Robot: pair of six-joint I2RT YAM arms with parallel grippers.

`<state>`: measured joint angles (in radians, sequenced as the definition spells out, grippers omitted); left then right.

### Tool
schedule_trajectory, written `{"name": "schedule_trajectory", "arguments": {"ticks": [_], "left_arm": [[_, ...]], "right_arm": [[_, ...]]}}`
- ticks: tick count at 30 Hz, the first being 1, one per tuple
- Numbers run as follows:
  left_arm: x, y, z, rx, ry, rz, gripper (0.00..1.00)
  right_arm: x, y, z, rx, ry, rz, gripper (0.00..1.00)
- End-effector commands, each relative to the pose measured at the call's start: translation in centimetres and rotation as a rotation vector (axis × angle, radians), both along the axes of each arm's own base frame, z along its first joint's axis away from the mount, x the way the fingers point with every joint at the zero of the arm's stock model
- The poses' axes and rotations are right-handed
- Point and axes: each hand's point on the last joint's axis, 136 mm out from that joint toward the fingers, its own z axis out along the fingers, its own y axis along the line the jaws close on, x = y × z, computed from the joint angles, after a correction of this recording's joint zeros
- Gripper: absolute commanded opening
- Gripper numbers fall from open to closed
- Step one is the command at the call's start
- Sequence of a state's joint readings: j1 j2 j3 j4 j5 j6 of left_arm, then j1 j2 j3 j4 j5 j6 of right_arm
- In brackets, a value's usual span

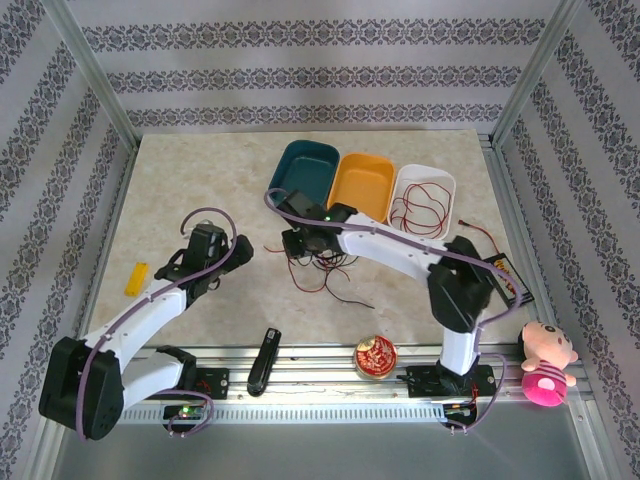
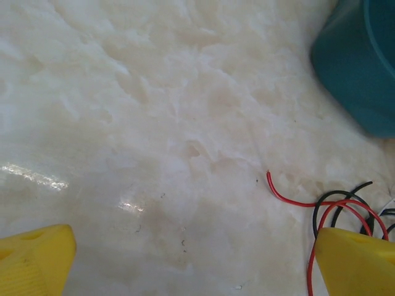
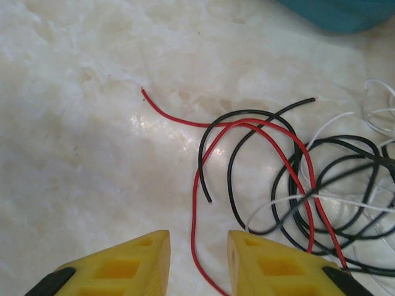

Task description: Untangle the cables

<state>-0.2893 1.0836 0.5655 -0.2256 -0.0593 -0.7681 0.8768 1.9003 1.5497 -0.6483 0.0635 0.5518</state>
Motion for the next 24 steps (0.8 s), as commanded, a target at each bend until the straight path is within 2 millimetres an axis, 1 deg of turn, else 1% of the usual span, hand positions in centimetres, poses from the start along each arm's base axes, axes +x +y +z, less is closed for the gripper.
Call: {"name": "schedule_trajectory", "arguments": {"ticks": [1, 5, 10, 14, 21, 24], "left_arm": [[-0.8, 0.7, -0.6, -0.002, 0.019, 0.027, 0.99], [-1.0, 0.7, -0.8, -0.002, 0.020, 0.013, 0.99], [-1.0, 0.3, -1.0, -0.015, 0.021, 0.000, 0.99], [-0.9, 0.1, -1.1, -0.027, 0.022, -0.001, 0.99], [-0.7, -0.1, -1.2, -0.039, 0.020, -0.006, 0.99], [-0.6, -0.2, -1.2, -0.042, 0.021, -0.009, 0.99]], "right_arm": [[0.7, -0.2, -2.1, -0.089, 0.045, -0.018, 0.28], [2.6, 0.0, -3.9, -0.132, 0.060, -0.011, 0.28], [4.6, -0.4, -5.3, -0.149, 0.074, 0.031, 0.28], [5.7, -1.4, -6.5, -0.207, 0.077, 0.060, 0.28], [6.1, -3.3, -7.7, -0.263, 0.105, 0.085, 0.28], [6.0, -3.7, -8.3, -0.271, 0.123, 0.100, 0.28]]}}
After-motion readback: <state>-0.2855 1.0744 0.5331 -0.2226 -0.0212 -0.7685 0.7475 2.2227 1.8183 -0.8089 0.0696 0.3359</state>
